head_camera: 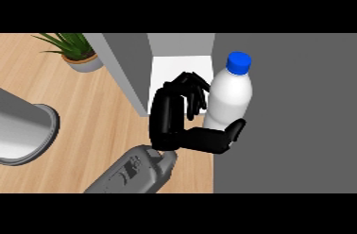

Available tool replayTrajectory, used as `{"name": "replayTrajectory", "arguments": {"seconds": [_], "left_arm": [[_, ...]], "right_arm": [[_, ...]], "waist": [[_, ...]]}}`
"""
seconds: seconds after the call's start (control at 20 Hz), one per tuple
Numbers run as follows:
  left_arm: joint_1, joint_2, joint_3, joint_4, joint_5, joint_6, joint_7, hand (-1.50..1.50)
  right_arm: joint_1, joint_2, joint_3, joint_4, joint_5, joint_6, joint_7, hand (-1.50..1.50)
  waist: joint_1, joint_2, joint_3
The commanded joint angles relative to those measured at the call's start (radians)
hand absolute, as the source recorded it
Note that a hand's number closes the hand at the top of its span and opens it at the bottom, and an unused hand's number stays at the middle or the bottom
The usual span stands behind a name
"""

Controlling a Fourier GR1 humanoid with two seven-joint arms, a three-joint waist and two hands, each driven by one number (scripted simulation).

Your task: Pick up the bottled water, place it into the cabinet and close the cabinet

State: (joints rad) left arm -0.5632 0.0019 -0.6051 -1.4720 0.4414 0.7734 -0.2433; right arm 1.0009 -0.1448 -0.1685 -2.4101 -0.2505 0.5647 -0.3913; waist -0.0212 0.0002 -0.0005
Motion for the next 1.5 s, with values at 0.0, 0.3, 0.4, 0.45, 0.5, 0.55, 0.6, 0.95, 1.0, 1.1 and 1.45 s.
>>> {"name": "replayTrajectory", "arguments": {"seconds": [0.0, 0.3, 0.4, 0.45, 0.5, 0.55, 0.6, 0.95, 1.0, 1.1, 1.45], "left_arm": [[-0.073, -0.002, 0.018, 0.089, -0.026, 0.031, 0.013, 1.5], [-0.164, -0.002, 0.028, 0.249, 0.022, 0.076, -0.023, 1.5], [-0.181, -0.002, 0.046, 0.285, 0.018, 0.042, -0.023, 1.5], [-0.224, -0.001, 0.022, 0.31, 0.023, 0.081, 0.011, 1.5], [-0.267, -0.001, 0.03, 0.348, 0.054, 0.102, 0.0, 1.5], [-0.216, -0.001, 0.091, 0.347, 0.045, 0.022, -0.021, 1.5], [-0.256, 0.002, 0.122, 0.388, 0.028, -0.004, -0.024, 1.5], [-0.31, -0.002, 0.146, 0.572, 0.057, -0.027, -0.082, 1.5], [-0.289, -0.002, 0.157, 0.59, 0.082, -0.028, -0.106, 1.5], [-0.306, 0.008, 0.236, 0.613, 0.098, -0.093, -0.122, 1.5], [-0.418, -0.002, 0.259, 0.821, 0.156, -0.106, -0.246, 1.5]], "right_arm": [[-0.033, -0.013, -0.035, -0.076, -0.123, -0.012, 0.071, -1.5], [0.055, 0.003, -0.052, -0.146, -0.139, 0.023, 0.055, -1.5], [0.012, 0.028, -0.043, -0.087, -0.09, 0.02, 0.037, -1.5], [0.029, 0.02, -0.04, -0.122, -0.126, 0.012, 0.071, -1.5], [0.002, 0.01, -0.03, -0.138, -0.106, -0.004, 0.101, -1.5], [0.046, -0.01, -0.095, -0.104, -0.157, 0.055, 0.032, -1.5], [0.028, -0.01, -0.104, -0.084, -0.181, 0.042, 0.039, -1.5], [0.029, -0.022, -0.138, -0.042, -0.215, 0.087, 0.006, -1.5], [0.024, -0.017, -0.103, -0.093, -0.205, 0.05, 0.073, -1.5], [-0.014, -0.015, -0.121, -0.016, -0.188, 0.066, 0.032, -1.5], [-0.052, -0.036, -0.108, -0.033, -0.216, 0.048, 0.099, -1.5]], "waist": [[0.008, 0.002, 0.0], [-0.016, 0.003, 0.0], [-0.004, 0.001, 0.0], [-0.008, 0.003, 0.0], [-0.013, 0.006, 0.0], [-0.008, 0.002, 0.0], [-0.005, 0.004, 0.0], [-0.015, 0.006, 0.0], [-0.011, 0.01, -0.001], [-0.001, 0.006, 0.0], [-0.019, 0.014, 0.0]]}}
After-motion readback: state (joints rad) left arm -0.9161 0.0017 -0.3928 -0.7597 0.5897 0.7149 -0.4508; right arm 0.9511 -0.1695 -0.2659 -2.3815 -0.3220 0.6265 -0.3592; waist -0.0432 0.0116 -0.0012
